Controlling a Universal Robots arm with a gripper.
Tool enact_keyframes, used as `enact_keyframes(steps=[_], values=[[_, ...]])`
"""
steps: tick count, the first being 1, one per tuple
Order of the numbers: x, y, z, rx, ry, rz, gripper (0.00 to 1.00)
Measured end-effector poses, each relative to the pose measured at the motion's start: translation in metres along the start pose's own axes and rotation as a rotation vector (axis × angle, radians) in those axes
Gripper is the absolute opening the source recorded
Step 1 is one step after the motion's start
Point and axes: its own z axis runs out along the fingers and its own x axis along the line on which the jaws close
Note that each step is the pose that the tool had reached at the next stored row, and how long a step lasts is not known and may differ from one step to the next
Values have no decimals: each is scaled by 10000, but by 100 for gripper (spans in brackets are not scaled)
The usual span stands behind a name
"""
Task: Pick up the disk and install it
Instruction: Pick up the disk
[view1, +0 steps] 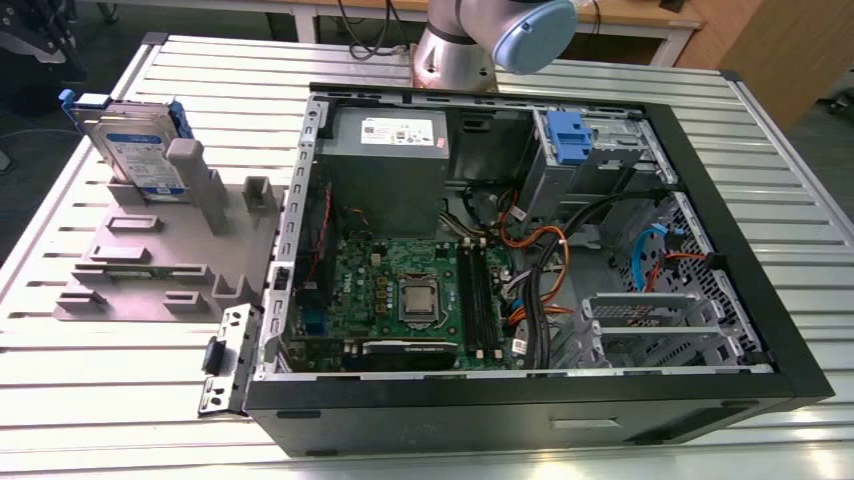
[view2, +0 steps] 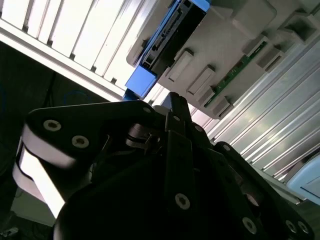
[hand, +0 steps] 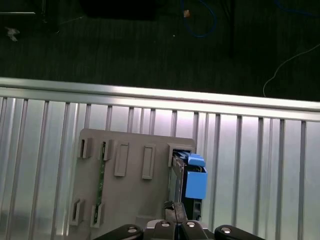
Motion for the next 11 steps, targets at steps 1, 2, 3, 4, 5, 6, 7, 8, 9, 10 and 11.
enact_keyframes(steps=[1,2,3,4,5,6,7,8,9,10,11], values=[[0,0,0,-1,5,-122,11],[0,0,0,-3,11,-253,11],[0,0,0,-4,17,-380,11],[0,0,0,-5,22,-511,11],[0,0,0,-6,28,-647,11],[0,0,0,-8,34,-784,11],[0,0,0,-8,40,-917,11],[0,0,0,-10,46,-1053,11],[0,0,0,-11,50,-1166,11],[0,0,0,-12,53,-1237,11],[0,0,0,-12,55,-1277,11]])
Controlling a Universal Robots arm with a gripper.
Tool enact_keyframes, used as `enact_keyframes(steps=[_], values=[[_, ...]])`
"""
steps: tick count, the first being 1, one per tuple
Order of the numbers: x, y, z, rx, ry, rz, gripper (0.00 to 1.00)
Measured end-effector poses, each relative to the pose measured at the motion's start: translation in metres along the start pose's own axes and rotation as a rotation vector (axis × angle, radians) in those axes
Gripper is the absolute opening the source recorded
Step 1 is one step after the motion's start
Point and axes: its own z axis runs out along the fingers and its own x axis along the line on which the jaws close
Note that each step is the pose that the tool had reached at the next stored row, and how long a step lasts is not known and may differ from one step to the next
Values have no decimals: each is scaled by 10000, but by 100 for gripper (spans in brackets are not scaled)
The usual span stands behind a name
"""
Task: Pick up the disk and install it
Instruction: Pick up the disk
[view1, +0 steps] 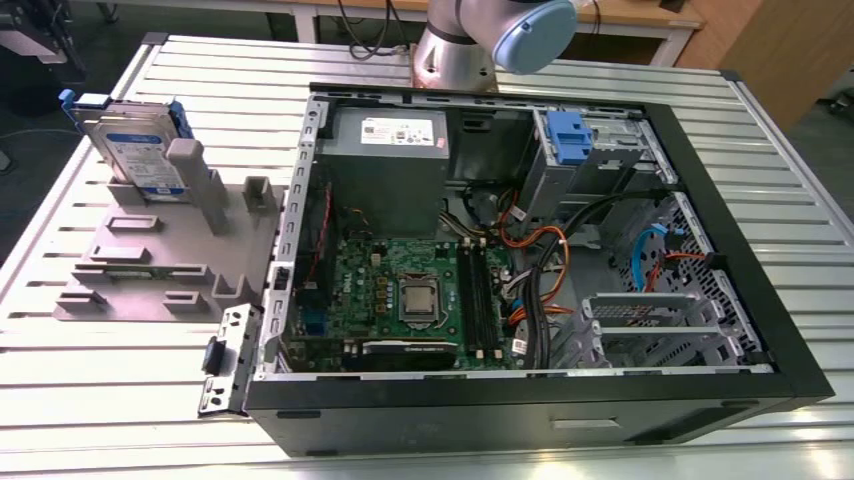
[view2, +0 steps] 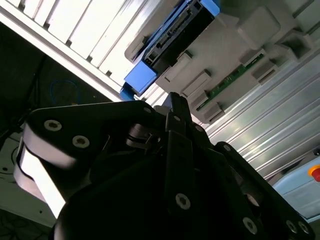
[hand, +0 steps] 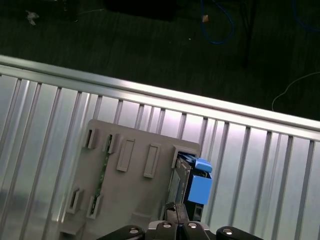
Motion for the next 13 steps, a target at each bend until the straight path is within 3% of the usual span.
enact_keyframes(steps=[13], values=[[0,0,0,-1,3,-68,11]])
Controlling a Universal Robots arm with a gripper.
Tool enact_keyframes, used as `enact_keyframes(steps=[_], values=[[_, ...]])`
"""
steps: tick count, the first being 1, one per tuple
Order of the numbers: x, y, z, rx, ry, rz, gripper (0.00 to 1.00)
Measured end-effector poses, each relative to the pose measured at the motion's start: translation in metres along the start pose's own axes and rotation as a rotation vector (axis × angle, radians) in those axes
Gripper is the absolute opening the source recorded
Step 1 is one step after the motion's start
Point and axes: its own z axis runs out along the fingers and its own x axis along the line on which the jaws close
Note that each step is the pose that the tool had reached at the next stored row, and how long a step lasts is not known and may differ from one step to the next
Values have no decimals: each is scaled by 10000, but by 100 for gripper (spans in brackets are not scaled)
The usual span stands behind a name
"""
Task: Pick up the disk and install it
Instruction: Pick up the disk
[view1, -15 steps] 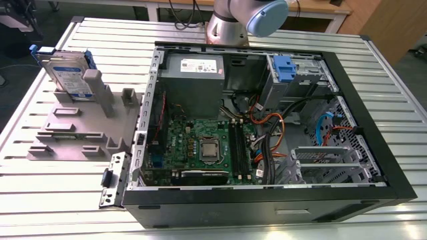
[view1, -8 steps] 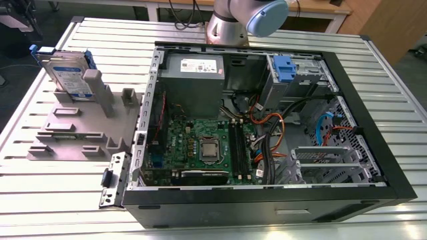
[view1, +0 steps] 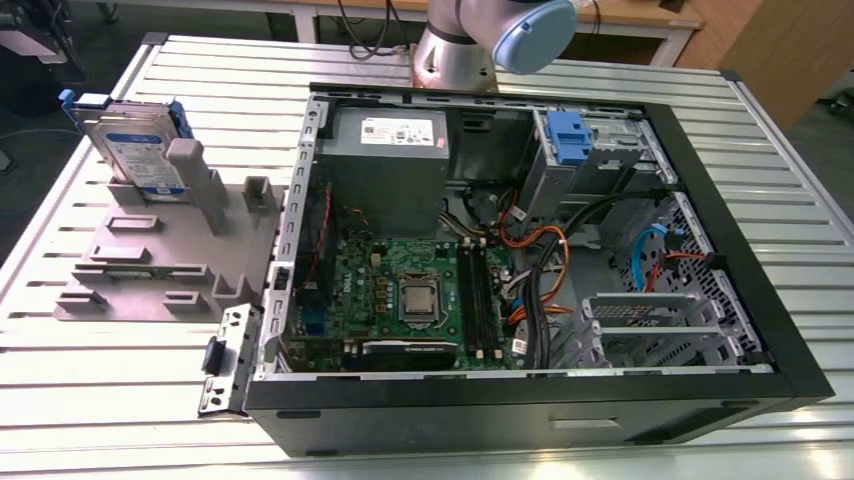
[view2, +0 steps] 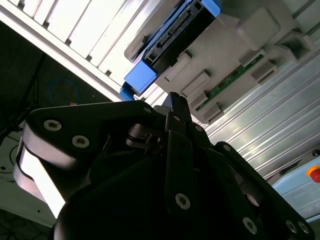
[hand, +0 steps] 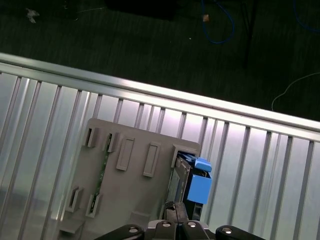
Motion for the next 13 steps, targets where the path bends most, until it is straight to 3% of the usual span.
enact_keyframes(steps=[6,13], values=[[0,0,0,-1,6,-125,11],[0,0,4,-11,50,-1180,11]])
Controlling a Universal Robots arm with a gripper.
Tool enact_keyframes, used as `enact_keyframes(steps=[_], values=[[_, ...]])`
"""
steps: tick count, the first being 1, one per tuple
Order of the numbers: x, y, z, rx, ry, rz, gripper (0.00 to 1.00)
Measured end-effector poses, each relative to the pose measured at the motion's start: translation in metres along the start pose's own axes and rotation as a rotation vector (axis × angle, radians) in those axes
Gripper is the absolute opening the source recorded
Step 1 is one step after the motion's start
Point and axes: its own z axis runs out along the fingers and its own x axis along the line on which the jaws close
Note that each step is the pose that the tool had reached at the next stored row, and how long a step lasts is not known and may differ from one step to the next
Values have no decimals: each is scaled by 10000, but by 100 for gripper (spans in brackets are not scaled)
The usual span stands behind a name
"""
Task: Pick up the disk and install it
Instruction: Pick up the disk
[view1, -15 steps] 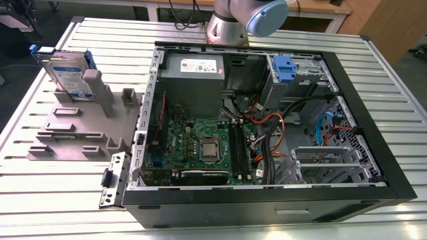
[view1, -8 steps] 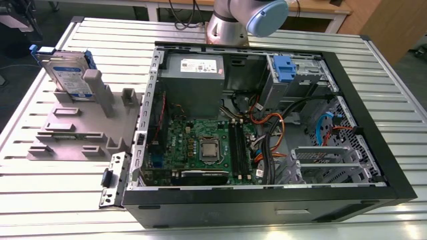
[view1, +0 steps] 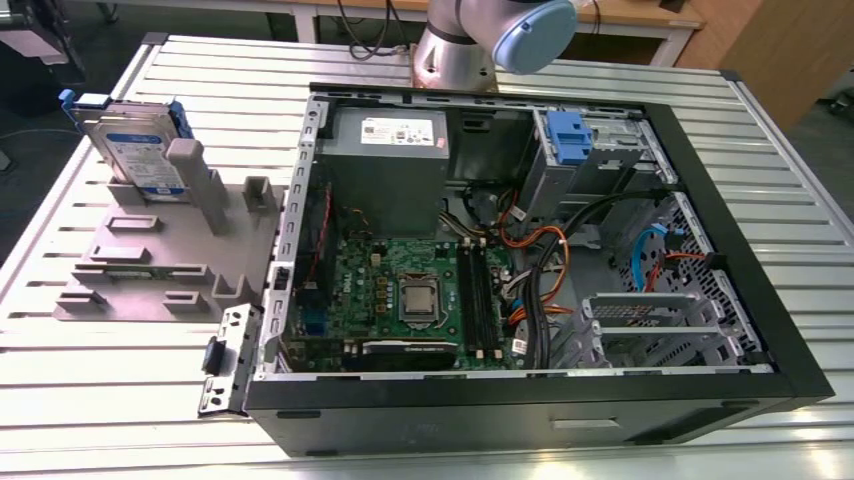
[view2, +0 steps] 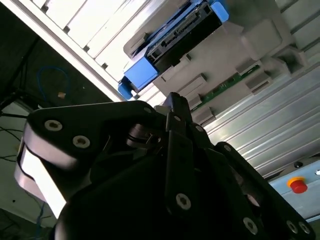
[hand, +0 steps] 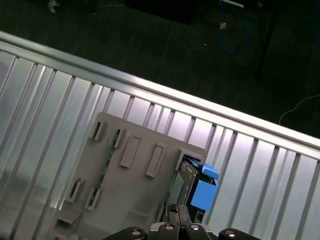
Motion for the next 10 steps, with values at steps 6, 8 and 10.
enact_keyframes(steps=[6,8,10], values=[[-3,-1,27,20,-29,798,11],[-4,-2,37,26,-44,1164,11],[-4,-2,46,32,-57,1495,11]])
